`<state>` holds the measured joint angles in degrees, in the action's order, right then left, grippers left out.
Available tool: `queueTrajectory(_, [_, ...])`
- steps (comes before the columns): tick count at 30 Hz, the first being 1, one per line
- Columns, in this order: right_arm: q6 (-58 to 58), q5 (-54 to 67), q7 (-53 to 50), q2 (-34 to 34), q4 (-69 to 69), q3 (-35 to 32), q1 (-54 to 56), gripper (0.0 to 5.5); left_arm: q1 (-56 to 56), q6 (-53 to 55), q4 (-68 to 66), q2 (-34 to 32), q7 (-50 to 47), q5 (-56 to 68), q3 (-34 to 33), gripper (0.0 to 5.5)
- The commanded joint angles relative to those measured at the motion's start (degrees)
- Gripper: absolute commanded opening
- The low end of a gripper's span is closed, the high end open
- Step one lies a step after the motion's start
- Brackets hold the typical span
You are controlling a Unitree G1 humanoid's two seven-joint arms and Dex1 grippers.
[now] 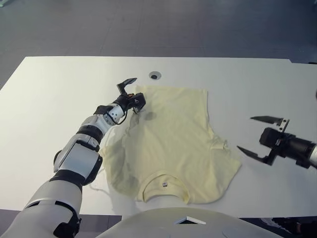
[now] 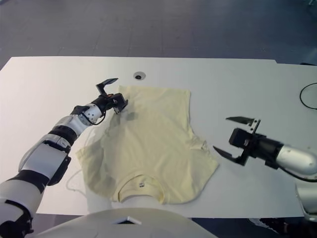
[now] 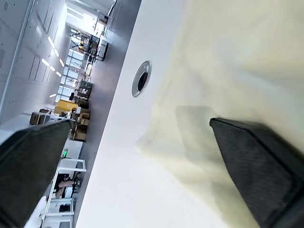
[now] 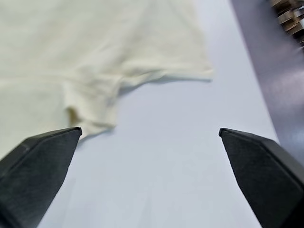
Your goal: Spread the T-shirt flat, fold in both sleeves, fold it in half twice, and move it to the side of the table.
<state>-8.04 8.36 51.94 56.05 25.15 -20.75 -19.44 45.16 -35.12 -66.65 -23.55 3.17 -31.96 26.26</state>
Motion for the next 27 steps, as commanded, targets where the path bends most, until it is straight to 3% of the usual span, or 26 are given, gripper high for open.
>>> queueTrajectory(1, [-1.47,0.9,1.23,2.29,1.0,-1.85,3.41,5.37,-2.69,0.4,5.48,-5.03,2.79,0.54,-1.4,5.4])
queueTrajectory(7, [-3.08,-1.52,-2.28,-0.08,0.06,6.46,12.58,5.37,-6.17,-0.11,20.78,-10.46,6.62,5.43,-7.0,5.4])
queueTrajectory(17, [-1.44,-11.87,-8.61,-7.01,-2.47,21.39,10.1,5.37,-28.08,8.33,55.28,-17.51,20.47,19.5,-15.88,5.4])
queueTrajectory(22, [-0.69,-11.88,-10.36,-9.37,-2.09,21.46,8.25,5.37,-43.38,20.1,69.36,-19.49,24.2,29.22,-24.85,5.4])
queueTrajectory(27, [-7.25,-2.11,-14.4,-16.82,4.78,14.14,4.35,5.37,-61.26,33.98,84.6,-16.17,26.03,44.99,-34.49,5.4])
